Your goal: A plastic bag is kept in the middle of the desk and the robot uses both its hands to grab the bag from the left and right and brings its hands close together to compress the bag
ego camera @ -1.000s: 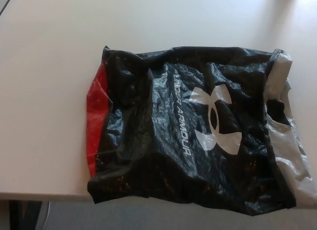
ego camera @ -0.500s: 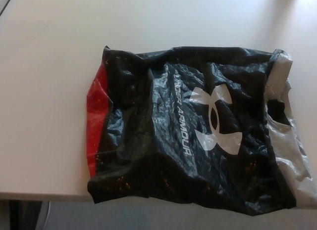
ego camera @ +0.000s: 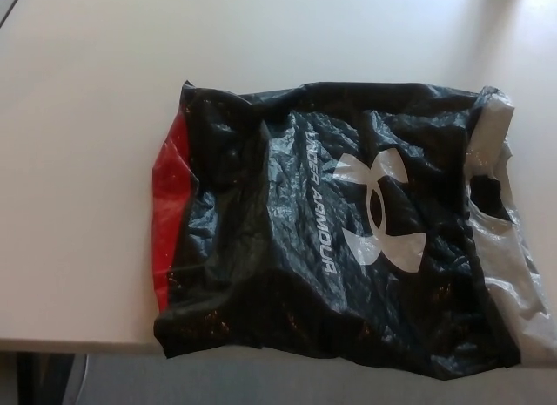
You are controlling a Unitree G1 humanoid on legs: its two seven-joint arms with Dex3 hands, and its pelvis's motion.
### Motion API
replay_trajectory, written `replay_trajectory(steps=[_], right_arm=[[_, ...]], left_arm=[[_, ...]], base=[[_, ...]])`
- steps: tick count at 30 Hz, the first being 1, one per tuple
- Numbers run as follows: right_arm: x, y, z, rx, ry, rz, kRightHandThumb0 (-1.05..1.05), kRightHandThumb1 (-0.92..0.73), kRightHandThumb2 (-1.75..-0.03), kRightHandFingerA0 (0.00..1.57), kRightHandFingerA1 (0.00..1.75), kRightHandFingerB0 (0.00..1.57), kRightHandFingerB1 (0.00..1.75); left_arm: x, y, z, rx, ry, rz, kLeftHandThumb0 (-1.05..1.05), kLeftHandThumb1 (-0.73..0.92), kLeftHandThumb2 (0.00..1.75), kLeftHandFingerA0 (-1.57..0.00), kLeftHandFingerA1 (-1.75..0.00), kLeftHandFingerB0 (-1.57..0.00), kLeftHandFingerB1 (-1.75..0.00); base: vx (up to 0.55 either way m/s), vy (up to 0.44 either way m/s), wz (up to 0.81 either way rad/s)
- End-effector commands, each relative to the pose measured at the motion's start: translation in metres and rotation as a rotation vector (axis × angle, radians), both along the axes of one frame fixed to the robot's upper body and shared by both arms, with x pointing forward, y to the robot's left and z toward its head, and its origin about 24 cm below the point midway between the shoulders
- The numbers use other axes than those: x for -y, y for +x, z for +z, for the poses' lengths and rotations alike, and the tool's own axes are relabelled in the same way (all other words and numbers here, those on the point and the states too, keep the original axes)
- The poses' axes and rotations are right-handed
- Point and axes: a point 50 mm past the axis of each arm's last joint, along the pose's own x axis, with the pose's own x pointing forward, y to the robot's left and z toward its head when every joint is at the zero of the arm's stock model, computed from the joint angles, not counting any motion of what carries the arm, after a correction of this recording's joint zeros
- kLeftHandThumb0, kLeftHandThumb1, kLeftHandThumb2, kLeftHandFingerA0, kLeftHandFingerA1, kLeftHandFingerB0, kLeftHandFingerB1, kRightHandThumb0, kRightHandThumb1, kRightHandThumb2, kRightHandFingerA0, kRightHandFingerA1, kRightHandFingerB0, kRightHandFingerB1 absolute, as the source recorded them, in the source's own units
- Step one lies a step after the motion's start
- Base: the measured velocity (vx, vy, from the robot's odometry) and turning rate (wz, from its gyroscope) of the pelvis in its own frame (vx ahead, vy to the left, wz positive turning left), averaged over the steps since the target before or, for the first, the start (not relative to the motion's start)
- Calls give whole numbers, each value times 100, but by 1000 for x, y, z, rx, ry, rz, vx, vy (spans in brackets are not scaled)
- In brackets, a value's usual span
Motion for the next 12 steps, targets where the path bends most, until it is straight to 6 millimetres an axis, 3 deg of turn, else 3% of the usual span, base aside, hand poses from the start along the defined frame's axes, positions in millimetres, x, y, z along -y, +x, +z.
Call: replay_trajectory(steps=[1,3,4,5,6,12], right_arm=[[3,0,2,16,-10,-9,-95,-78,-103,0,7,0,4],[3,-1,1,4,-1,-13,-97,-78,-105,0,7,0,4],[3,-1,1,1,-1,-13,-96,-78,-104,0,7,0,4],[3,-1,1,-1,2,-11,-96,-78,-104,0,7,0,4],[3,-1,1,0,-10,-17,-95,-78,-105,0,8,0,6],[4,-2,1,-4,-4,-9,-96,-77,-102,0,5,0,3]], left_arm=[[-2,-1,3,15,12,5,-34,57,113,0,-49,0,-47],[-2,-4,2,20,0,11,-34,59,114,-1,-50,0,-47],[-2,-4,2,15,4,7,-74,92,74,-10,-31,-14,-28],[-2,-4,2,1,17,0,-74,92,74,-10,-31,-14,-28],[-1,-5,3,5,13,3,-34,58,114,-1,-50,0,-47],[-2,-4,1,19,12,10,-34,58,114,-1,-50,0,-47]], base=[[0,0,0],[0,0,0],[0,0,0],[0,0,0],[0,0,0],[0,0,0]])
